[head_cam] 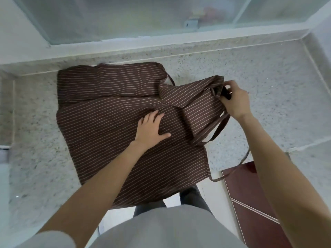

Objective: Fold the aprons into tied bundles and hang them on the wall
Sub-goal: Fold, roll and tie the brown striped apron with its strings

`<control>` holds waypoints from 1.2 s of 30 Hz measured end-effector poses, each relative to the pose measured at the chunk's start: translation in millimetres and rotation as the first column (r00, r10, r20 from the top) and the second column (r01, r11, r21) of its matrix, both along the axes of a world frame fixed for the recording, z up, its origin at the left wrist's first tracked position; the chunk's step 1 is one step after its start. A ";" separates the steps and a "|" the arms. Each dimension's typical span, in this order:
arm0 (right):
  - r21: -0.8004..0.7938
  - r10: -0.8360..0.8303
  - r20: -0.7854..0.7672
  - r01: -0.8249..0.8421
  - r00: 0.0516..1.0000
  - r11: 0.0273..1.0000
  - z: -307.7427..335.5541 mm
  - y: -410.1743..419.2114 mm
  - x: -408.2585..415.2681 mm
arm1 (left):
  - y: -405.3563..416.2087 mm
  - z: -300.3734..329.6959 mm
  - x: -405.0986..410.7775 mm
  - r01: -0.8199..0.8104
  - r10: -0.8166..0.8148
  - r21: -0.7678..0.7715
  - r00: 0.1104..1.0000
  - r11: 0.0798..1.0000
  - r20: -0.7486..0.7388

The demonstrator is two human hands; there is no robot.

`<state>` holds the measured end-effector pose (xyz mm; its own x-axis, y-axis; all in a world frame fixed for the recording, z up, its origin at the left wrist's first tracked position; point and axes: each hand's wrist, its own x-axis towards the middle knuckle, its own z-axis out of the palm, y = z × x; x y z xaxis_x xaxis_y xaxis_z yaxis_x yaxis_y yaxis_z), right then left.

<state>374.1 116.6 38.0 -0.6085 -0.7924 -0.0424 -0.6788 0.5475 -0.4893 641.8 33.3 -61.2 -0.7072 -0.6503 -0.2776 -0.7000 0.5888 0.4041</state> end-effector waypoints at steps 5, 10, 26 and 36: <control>0.072 0.016 -0.080 -0.010 0.997 0.997 -12.0 10.2 -62.4 | 14.6 -17.8 -43.8 0.004 -0.012 0.057 0.989 0.998 0.150; 0.184 0.106 0.022 -0.108 0.994 0.977 -40.7 25.8 -116.6 | 31.7 -16.2 -102.9 -0.062 0.055 0.044 0.988 0.997 0.146; 0.358 0.165 0.377 -0.308 0.911 0.881 -101.6 24.3 -164.4 | 77.8 -3.8 -102.6 -0.131 0.134 -0.027 0.984 0.991 0.115; 0.308 0.216 0.227 -0.280 0.950 0.909 -113.7 73.1 -161.6 | 71.9 -2.9 -249.5 0.029 -0.056 -0.230 0.992 0.973 -0.112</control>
<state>212.5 189.7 -75.7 -0.3501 -0.8367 -0.4211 -0.7293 0.5256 -0.4381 392.3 105.2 -64.1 -0.7543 -0.6553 -0.0392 -0.6281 0.7030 0.3337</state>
